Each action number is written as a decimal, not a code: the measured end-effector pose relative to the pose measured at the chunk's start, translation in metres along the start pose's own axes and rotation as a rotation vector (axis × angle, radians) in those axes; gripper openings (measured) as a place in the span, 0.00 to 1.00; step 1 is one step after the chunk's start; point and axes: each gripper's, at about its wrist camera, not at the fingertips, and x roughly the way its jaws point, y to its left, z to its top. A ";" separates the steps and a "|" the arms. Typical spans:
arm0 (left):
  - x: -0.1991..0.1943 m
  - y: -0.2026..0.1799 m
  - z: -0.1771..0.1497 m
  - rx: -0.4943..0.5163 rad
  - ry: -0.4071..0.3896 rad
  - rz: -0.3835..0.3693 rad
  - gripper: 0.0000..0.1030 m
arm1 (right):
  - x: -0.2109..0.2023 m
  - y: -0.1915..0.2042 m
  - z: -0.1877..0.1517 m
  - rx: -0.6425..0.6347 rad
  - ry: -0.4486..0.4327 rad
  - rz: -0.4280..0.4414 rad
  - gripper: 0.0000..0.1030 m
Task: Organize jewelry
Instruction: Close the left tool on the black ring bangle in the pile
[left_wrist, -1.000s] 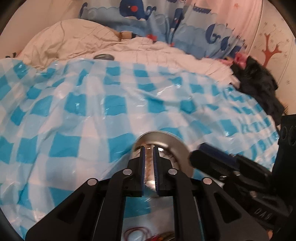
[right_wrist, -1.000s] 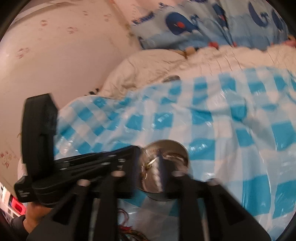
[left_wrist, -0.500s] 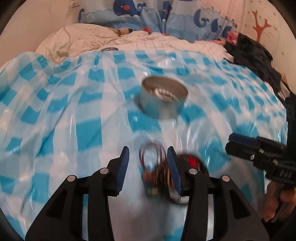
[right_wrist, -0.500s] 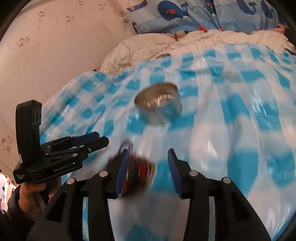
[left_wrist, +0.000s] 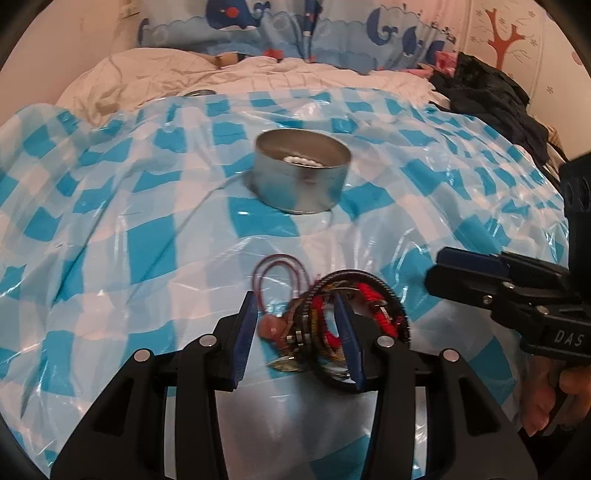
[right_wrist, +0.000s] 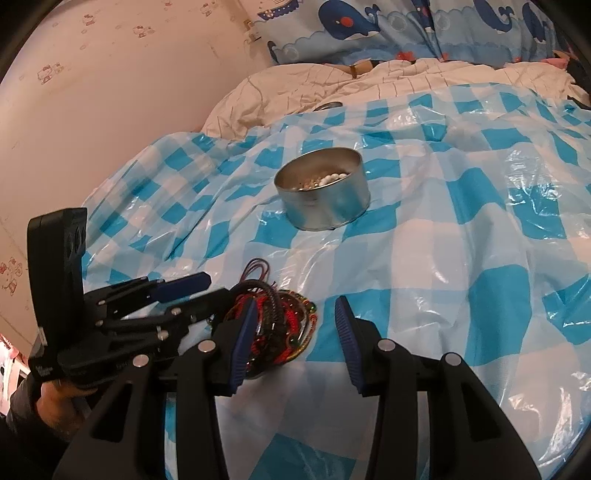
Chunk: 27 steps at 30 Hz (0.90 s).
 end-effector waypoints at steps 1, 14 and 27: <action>0.001 -0.002 0.000 0.005 0.001 -0.001 0.40 | 0.001 0.000 0.000 0.000 0.002 0.000 0.42; 0.008 -0.006 -0.001 0.008 0.016 0.002 0.40 | 0.001 0.003 0.000 -0.010 0.003 0.000 0.44; 0.012 -0.006 -0.002 0.005 0.031 -0.001 0.40 | 0.002 0.002 0.000 -0.019 0.002 -0.002 0.45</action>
